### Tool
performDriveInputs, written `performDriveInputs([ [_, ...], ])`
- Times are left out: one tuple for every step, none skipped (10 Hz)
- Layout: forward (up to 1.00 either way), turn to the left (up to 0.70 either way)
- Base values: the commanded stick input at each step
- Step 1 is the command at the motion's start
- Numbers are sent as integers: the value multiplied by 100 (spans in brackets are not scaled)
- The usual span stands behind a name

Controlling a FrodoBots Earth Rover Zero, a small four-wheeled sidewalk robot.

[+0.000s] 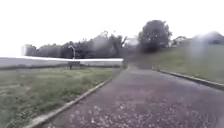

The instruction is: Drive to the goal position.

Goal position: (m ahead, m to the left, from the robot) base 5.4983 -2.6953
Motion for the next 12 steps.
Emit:
performDriveInputs([
  [70, -14],
  [70, -14],
  [70, -14],
  [70, -14],
  [70, -14],
  [70, -14],
  [70, -14],
  [70, -14],
  [70, -14],
  [70, -14],
  [70, -14],
  [70, -14],
])
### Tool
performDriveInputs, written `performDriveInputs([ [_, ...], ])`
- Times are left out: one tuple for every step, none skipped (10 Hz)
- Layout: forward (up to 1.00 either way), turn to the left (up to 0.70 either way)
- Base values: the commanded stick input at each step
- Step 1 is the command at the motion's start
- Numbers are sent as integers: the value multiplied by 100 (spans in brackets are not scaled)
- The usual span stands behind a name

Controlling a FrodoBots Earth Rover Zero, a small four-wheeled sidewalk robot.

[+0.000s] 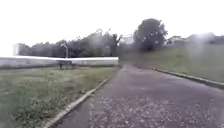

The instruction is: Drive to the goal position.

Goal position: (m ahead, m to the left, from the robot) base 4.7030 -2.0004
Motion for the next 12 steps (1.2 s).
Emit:
performDriveInputs([
  [70, -14],
  [70, -14],
  [70, -14],
  [70, -14],
  [70, -14],
  [70, -14],
  [70, -14],
  [70, -14],
  [70, -14],
  [70, -14],
  [70, -14],
  [70, -14],
])
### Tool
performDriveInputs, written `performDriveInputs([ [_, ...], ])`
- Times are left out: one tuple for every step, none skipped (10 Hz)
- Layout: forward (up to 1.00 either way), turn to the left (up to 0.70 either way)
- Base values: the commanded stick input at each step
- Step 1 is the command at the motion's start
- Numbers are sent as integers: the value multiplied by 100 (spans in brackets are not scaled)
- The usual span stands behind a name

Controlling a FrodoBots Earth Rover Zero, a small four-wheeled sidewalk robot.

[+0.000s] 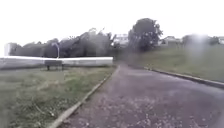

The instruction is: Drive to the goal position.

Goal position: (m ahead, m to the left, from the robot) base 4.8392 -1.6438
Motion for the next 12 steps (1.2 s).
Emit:
performDriveInputs([
  [70, -14],
  [70, -14],
  [70, -14],
  [70, -14],
  [70, -14],
  [70, -14],
  [70, -14],
  [70, -14],
  [70, -14],
  [70, -14],
  [70, -14],
  [70, -14],
])
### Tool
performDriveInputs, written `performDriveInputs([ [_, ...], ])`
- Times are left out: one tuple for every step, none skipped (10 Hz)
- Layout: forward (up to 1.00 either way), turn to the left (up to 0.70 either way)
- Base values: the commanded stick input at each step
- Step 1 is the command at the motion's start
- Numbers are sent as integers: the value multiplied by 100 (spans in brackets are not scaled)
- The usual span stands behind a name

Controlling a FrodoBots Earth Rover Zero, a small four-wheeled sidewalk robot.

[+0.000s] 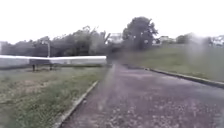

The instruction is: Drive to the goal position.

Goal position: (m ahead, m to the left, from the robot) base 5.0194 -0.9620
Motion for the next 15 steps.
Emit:
performDriveInputs([
  [70, -14],
  [70, -14],
  [70, -14],
  [70, -14],
  [70, -14],
  [70, -14],
  [70, -13],
  [70, -7],
  [70, -1],
  [70, -4],
  [70, -9],
  [70, -14],
  [70, -14],
  [70, -14],
  [70, -14],
])
